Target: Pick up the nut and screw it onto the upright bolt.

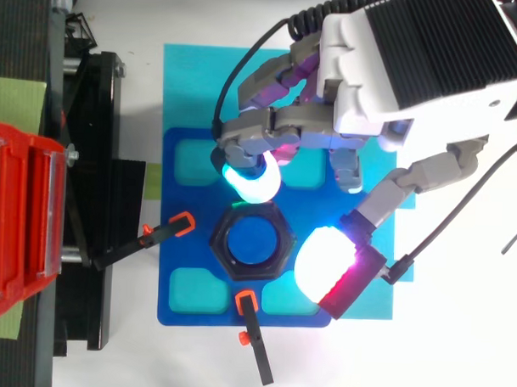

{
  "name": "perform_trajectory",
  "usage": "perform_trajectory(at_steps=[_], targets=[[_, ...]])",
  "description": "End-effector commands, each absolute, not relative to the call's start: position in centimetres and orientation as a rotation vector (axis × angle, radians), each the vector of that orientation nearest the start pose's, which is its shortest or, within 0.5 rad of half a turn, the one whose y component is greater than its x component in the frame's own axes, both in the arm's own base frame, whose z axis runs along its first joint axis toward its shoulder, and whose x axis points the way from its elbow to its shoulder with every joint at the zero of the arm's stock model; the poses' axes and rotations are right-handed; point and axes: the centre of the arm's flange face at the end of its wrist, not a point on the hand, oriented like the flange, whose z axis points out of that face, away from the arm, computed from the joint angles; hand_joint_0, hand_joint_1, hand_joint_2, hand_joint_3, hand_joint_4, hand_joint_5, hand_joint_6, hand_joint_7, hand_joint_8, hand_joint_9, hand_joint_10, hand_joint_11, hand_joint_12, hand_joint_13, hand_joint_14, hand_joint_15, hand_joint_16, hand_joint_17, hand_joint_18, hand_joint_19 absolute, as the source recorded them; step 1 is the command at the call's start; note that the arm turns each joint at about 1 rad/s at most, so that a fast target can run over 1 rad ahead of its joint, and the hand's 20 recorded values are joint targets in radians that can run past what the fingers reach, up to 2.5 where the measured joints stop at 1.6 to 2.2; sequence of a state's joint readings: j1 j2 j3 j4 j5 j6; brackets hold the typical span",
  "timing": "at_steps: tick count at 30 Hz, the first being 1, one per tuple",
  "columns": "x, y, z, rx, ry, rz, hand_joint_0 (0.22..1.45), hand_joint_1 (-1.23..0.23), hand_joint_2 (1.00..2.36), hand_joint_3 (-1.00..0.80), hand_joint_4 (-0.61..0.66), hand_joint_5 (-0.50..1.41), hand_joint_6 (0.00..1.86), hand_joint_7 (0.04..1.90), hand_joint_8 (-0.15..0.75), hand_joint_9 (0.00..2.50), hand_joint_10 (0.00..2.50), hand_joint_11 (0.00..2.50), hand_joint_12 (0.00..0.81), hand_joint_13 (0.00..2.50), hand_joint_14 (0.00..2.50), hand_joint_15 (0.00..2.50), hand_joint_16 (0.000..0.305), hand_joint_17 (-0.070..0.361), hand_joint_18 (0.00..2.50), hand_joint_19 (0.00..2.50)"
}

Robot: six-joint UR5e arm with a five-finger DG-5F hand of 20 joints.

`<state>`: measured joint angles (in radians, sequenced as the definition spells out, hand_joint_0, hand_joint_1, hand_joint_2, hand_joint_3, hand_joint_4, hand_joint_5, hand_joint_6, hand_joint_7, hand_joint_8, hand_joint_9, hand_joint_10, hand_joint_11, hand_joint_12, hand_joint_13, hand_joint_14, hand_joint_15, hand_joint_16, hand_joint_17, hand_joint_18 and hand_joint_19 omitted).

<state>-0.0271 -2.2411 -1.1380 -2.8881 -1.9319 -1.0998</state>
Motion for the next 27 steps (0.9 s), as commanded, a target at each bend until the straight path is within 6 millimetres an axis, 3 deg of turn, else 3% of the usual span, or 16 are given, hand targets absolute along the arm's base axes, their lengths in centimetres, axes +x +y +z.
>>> perform_trajectory(at_steps=[1,7,8,13,15,19,23,27], targets=[[73.7,-12.1,30.6,0.1,1.581,0.629,0.51,-0.31,1.0,-0.5,0.09,0.07,0.55,1.39,0.244,1.74,0.01,0.2,0.197,1.2,0.0,0.05,0.013,0.03,0.72,0.0],[73.9,-13.1,31.2,0.083,1.543,0.628,0.5,-0.32,1.0,-0.5,0.14,0.0,0.5,1.44,0.303,1.5,0.01,0.19,0.234,1.11,0.0,0.07,0.016,0.037,0.62,0.0],[74.0,-13.7,32.1,0.074,1.525,0.627,0.5,-0.32,1.0,-0.5,0.17,-0.02,0.5,1.41,0.307,1.49,0.01,0.19,0.238,1.11,0.0,0.07,0.017,0.039,0.59,0.0],[74.1,-15.2,33.9,0.055,1.5,0.63,0.49,-0.34,1.0,-0.5,0.21,-0.08,0.5,1.14,0.313,1.42,0.01,0.19,0.253,1.07,0.0,0.07,0.02,0.046,0.57,0.0],[74.1,-15.6,34.2,0.05,1.496,0.631,0.49,-0.34,1.0,-0.5,0.22,-0.12,0.5,0.94,0.296,1.37,0.01,0.18,0.265,1.02,0.0,0.06,0.024,0.055,0.56,0.0],[74.1,-16.4,34.7,0.04,1.482,0.63,0.48,-0.35,1.0,-0.5,0.16,-0.16,0.5,0.76,0.271,1.15,0.0,0.06,0.302,0.75,0.0,0.0,0.033,0.074,0.43,0.0],[74.2,-16.1,34.8,0.033,1.473,0.632,0.46,-0.36,1.0,-0.5,0.08,-0.19,0.5,0.61,0.227,0.72,0.0,0.0,0.313,0.34,0.0,0.0,0.041,0.092,0.0,0.0],[74.2,-15.2,34.0,0.037,1.489,0.639,0.45,-0.36,1.0,-0.5,-0.02,-0.23,0.5,0.55,0.187,0.27,0.0,0.0,0.326,0.0,0.0,0.0,0.045,0.102,0.0,0.0]])
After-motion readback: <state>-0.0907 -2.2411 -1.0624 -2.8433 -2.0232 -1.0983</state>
